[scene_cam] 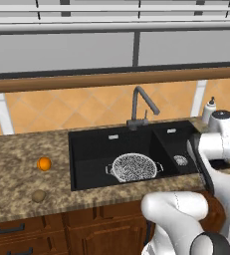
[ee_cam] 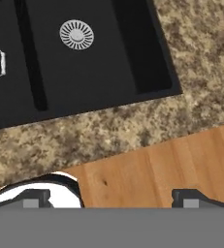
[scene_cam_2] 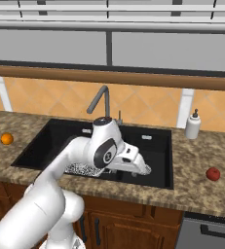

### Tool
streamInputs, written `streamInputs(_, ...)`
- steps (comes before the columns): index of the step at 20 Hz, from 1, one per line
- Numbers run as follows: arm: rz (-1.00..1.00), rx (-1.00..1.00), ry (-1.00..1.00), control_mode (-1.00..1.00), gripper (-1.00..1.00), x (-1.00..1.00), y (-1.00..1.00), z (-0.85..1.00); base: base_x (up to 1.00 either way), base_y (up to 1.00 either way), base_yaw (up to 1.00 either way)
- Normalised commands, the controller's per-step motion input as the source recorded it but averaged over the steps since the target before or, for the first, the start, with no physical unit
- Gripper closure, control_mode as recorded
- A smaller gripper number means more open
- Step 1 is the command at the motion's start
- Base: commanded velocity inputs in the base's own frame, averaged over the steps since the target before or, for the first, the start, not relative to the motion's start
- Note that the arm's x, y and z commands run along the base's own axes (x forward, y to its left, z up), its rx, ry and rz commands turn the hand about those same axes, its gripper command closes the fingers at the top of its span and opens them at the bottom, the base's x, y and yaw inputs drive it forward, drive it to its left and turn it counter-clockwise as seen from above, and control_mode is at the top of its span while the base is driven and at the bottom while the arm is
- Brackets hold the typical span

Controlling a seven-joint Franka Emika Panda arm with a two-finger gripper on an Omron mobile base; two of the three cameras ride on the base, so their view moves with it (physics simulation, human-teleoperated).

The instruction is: Put the colander in the sink, put the kiwi, orange, apple in the colander, and turn on the sink faucet and pour water over the colander.

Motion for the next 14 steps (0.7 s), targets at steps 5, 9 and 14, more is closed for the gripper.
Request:
streamInputs(5,-0.28,0.00,0.00,-1.00,-1.00,0.03,-0.94,0.09,0.00,0.00,0.00)
streamInputs(9,-0.19,0.04,-0.05,-1.00,-1.00,0.12,-0.94,0.01,0.00,0.00,0.00)
streamInputs(14,-0.13,0.04,-0.01,-1.00,-1.00,0.26,-0.93,0.00,0.00,0.00,0.00)
